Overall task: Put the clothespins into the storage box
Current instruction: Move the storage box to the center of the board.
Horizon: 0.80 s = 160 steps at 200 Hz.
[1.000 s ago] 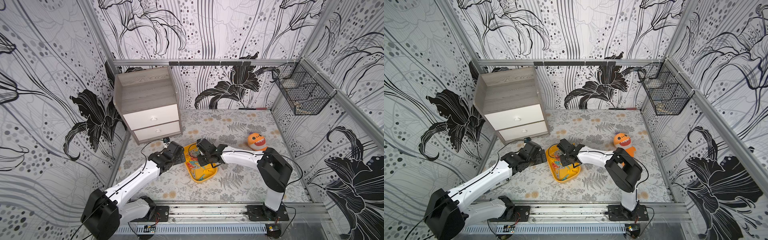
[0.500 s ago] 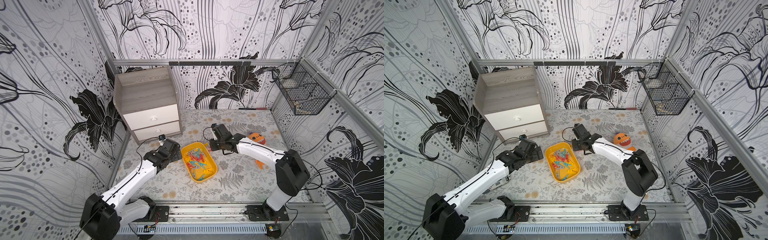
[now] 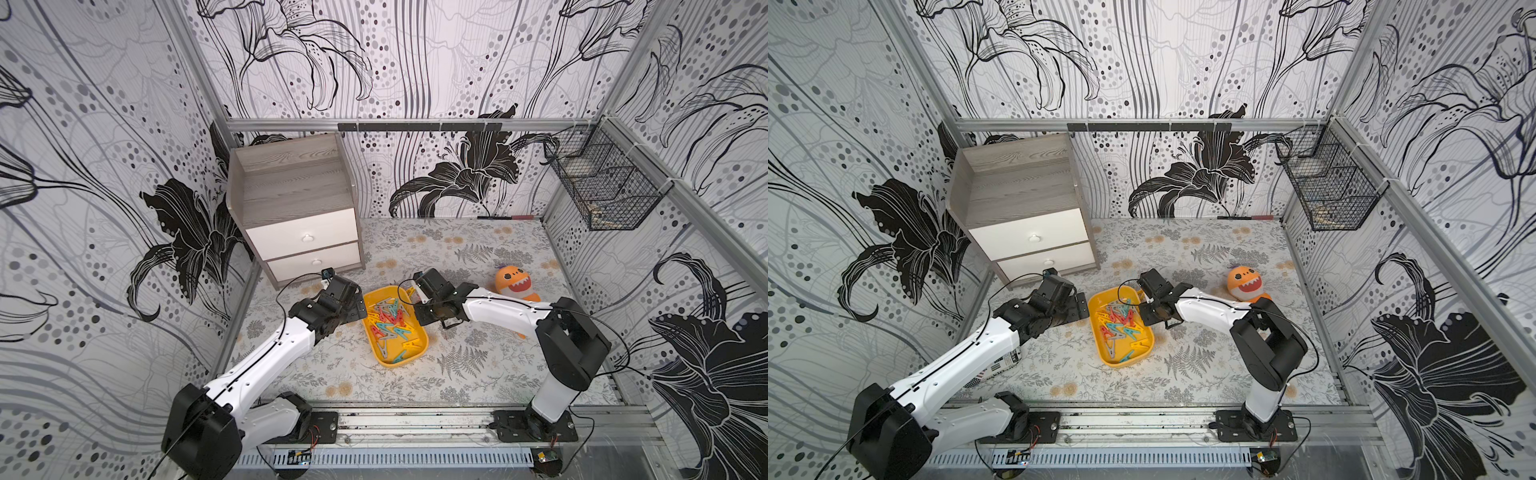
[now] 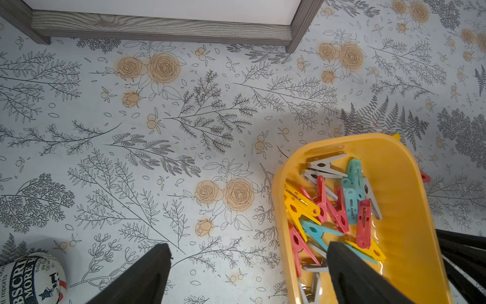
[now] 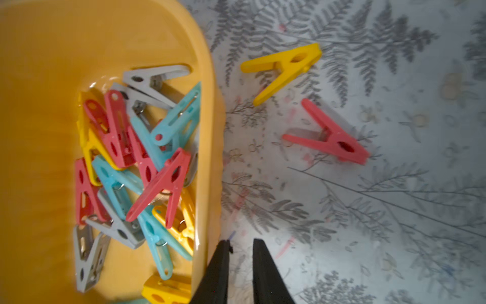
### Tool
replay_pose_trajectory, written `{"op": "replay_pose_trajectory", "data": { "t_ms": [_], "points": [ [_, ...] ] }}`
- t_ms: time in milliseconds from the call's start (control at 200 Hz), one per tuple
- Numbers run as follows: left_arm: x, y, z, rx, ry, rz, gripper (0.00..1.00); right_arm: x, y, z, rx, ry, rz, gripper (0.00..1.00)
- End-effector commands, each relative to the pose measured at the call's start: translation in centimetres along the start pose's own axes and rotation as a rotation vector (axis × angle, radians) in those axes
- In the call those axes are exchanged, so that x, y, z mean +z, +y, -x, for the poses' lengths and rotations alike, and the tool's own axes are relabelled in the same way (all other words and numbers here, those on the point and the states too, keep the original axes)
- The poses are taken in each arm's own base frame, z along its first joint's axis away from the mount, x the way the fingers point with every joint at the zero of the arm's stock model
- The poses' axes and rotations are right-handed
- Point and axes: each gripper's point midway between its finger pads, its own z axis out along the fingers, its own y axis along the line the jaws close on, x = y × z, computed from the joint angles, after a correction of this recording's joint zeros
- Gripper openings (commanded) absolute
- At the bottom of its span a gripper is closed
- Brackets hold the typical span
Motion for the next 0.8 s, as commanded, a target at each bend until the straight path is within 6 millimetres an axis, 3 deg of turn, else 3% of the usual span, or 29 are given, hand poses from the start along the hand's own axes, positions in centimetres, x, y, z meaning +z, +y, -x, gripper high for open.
{"op": "replay_pose_trajectory", "data": {
  "t_ms": [0, 125, 215, 501, 641, 796],
  "points": [
    [0.2, -0.2, -0.2, 0.002, -0.001, -0.019, 0.98, 0.7, 3.4, 0.5, 0.027, -0.008, 0.063, 0.21],
    [0.5, 0.4, -0.6, 0.015, 0.007, 0.006, 0.98, 1.2, 6.7, 0.6, 0.011, -0.02, 0.09, 0.21],
    [0.8, 1.2, -0.9, 0.033, 0.012, 0.046, 1.0, 1.2, 7.0, 1.0, 0.007, -0.034, 0.071, 0.21],
    [2.5, 3.0, -1.8, 0.017, 0.049, 0.097, 0.8, -1.0, 1.7, 3.2, -0.016, -0.072, -0.093, 0.23],
    [3.7, 3.8, -2.4, 0.002, 0.071, 0.125, 0.76, -1.1, -2.0, 4.4, 0.002, -0.082, -0.129, 0.25],
    [4.5, 4.1, -2.9, -0.011, 0.087, 0.125, 0.61, -0.9, -3.2, 6.2, -0.018, -0.105, -0.14, 0.29]
  ]
}}
